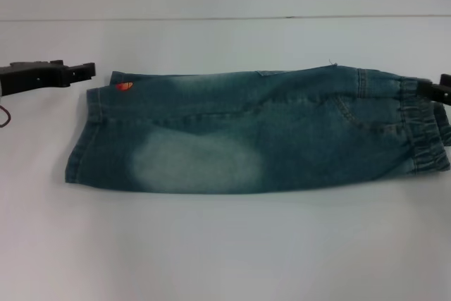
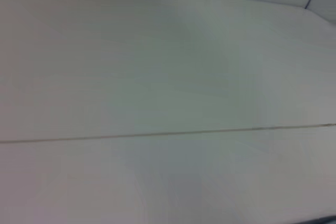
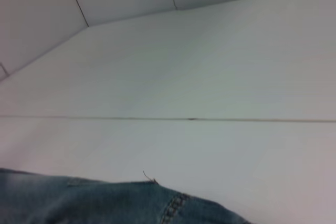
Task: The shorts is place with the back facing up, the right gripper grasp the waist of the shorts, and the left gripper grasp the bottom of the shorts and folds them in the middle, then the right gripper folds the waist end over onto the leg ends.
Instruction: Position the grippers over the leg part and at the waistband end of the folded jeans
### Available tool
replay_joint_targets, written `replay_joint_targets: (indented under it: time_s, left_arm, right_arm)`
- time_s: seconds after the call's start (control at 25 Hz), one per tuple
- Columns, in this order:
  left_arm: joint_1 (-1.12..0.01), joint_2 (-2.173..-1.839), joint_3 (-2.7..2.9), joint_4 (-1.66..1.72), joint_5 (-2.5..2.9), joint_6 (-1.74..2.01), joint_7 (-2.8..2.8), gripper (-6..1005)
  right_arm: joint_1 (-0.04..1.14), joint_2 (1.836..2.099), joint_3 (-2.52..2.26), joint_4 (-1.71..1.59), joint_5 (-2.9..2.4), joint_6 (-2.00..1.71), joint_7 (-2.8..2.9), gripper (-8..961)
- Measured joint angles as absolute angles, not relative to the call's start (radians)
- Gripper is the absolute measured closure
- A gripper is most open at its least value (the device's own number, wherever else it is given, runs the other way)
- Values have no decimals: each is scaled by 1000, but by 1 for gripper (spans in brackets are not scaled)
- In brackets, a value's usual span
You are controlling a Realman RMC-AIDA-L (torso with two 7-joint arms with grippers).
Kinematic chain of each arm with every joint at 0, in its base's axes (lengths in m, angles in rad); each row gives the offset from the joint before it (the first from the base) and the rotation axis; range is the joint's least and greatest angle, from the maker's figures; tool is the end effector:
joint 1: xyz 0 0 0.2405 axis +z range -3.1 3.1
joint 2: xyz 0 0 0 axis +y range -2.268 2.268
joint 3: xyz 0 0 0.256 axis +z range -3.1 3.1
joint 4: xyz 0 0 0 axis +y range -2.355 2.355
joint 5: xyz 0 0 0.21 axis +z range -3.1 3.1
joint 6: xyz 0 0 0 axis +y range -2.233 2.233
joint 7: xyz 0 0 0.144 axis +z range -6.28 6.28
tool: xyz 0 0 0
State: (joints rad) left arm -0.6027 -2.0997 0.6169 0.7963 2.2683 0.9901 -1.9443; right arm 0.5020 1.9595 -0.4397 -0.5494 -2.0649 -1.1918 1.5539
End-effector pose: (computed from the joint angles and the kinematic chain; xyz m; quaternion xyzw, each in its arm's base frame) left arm -0.3020 0.4062 0.0427 -0.8104 -0.4371 -0.1378 0.3649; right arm 0.3567 0.3579 0.0692 -0.8215 0.4074 0.1997 0.3453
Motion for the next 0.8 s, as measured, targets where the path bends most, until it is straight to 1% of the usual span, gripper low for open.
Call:
replay_joint_targets:
  time_s: [0.16, 0.36, 0.4, 0.56, 0.6, 0.68, 0.8]
  left_arm:
    - [-582, -2097, 615, 797, 2196, 1068, -1886, 224]
    - [-565, -2088, 617, 796, 2148, 1240, -1799, 51]
    - [-565, -2087, 618, 794, 2149, 1286, -1778, 51]
    - [-564, -2092, 653, 786, 2154, 1418, -1717, 51]
    - [-563, -2095, 661, 783, 2154, 1433, -1707, 51]
    - [-563, -2099, 679, 769, 2153, 1448, -1685, 51]
    - [-569, -2101, 702, 734, 2152, 1455, -1661, 51]
  right_arm:
    - [497, 1942, -454, -626, -2076, -1257, 1651, 337]
    - [494, 1917, -462, -751, -2095, -1349, 1815, 184]
    - [496, 1908, -468, -777, -2105, -1377, 1858, 149]
    - [536, 1857, -503, -861, -2184, -1482, 2050, 7]
    - [551, 1849, -515, -880, -2218, -1501, 2095, 8]
    - [580, 1843, -538, -920, -2296, -1536, 2159, 11]
    - [635, 1852, -578, -955, -2446, -1584, 2209, 16]
